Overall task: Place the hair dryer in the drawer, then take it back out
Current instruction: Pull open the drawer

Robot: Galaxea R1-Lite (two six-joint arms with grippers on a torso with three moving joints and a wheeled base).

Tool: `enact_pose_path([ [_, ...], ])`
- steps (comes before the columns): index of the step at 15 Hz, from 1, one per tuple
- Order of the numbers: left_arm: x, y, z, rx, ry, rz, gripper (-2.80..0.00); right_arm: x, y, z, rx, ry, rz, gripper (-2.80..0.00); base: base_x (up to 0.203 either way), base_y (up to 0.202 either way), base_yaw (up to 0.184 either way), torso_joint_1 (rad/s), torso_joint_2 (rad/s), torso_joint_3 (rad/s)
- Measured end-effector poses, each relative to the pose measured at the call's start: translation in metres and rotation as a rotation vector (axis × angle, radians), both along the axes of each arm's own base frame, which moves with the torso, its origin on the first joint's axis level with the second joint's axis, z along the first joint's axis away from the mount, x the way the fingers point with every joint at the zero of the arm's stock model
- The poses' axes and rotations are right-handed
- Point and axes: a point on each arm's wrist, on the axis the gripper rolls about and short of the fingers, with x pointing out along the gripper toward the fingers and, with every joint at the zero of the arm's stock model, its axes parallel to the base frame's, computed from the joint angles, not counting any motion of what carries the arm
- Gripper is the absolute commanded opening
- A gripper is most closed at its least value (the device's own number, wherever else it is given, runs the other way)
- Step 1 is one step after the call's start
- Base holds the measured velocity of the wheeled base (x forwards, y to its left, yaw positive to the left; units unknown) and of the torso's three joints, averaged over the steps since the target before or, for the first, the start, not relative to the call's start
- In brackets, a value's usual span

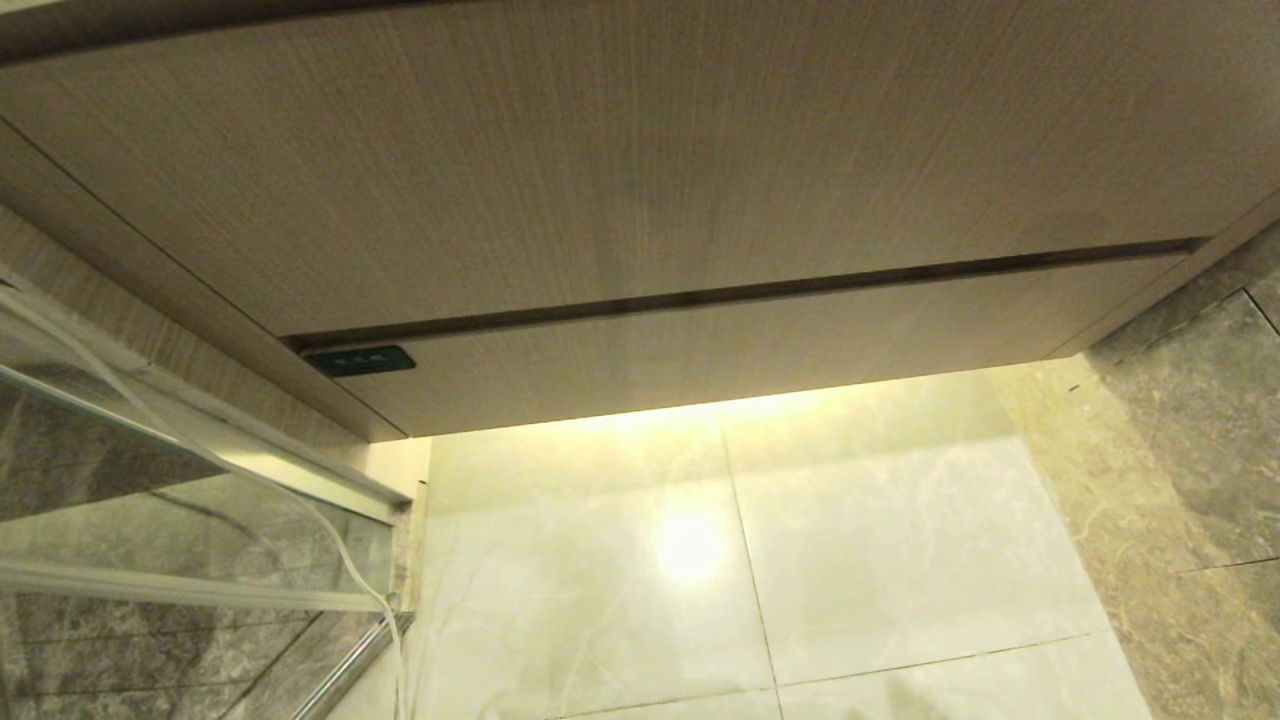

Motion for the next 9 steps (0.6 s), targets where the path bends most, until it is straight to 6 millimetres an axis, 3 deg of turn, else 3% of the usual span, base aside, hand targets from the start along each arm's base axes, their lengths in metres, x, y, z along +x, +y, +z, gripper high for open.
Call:
enact_pose_path([
  [2,0.0,0.0,0.0,0.0,0.0,0.0,0.0,0.008,-0.001,-0.003,0.007,0.034,0.0,-2.8,0.0,0.0,0.0,0.0,0.0,0.0],
  [8,0.0,0.0,0.0,0.0,0.0,0.0,0.0,-0.023,0.004,0.003,-0.016,-0.091,0.002,-2.8,0.0,0.0,0.0,0.0,0.0,0.0],
  [9,0.0,0.0,0.0,0.0,0.0,0.0,0.0,-0.025,0.005,0.004,-0.017,-0.098,0.002,0.0,0.0,0.0,0.0,0.0,0.0,0.0],
])
